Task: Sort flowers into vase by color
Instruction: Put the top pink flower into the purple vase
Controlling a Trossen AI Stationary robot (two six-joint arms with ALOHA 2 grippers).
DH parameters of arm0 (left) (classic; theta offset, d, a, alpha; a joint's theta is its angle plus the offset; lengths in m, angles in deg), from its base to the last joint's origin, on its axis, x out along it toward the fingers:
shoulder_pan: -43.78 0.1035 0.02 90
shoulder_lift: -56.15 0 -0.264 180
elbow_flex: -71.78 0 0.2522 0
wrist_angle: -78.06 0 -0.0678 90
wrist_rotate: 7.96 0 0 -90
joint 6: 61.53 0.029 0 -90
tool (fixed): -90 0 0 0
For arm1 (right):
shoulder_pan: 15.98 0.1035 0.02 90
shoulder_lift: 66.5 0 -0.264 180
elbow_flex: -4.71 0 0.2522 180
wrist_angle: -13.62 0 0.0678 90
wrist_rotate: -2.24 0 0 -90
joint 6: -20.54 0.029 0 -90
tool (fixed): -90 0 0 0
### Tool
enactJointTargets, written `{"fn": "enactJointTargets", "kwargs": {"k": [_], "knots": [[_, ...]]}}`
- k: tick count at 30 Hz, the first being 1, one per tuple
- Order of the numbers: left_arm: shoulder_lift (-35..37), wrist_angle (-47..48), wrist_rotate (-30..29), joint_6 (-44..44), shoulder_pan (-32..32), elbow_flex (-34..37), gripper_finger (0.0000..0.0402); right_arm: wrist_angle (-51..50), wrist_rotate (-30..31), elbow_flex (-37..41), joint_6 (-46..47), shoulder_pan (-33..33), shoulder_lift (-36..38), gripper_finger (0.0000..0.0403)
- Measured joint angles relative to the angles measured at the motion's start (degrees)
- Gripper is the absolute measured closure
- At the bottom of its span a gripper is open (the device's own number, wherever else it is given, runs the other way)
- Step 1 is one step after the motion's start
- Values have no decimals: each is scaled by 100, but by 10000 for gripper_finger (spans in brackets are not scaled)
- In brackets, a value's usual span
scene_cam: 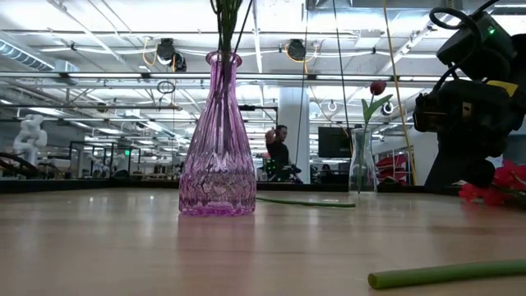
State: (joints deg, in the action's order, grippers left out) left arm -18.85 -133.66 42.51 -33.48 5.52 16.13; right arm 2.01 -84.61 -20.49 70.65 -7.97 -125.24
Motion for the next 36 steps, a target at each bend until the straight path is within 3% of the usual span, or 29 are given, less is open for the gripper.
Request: {"fn": "enactJointTargets", "kwargs": {"k": [9, 19, 36], "knots": [[0, 336, -349, -809, 164, 140, 400, 0, 2, 0, -18, 2, 0, 403], [-52, 1290, -124, -2131, 600, 140, 400, -1, 276, 0, -13, 2, 0, 403], [-490, 1347, -143, -2631, 475, 140, 391, -7, 278, 0, -22, 2, 0, 403]]}}
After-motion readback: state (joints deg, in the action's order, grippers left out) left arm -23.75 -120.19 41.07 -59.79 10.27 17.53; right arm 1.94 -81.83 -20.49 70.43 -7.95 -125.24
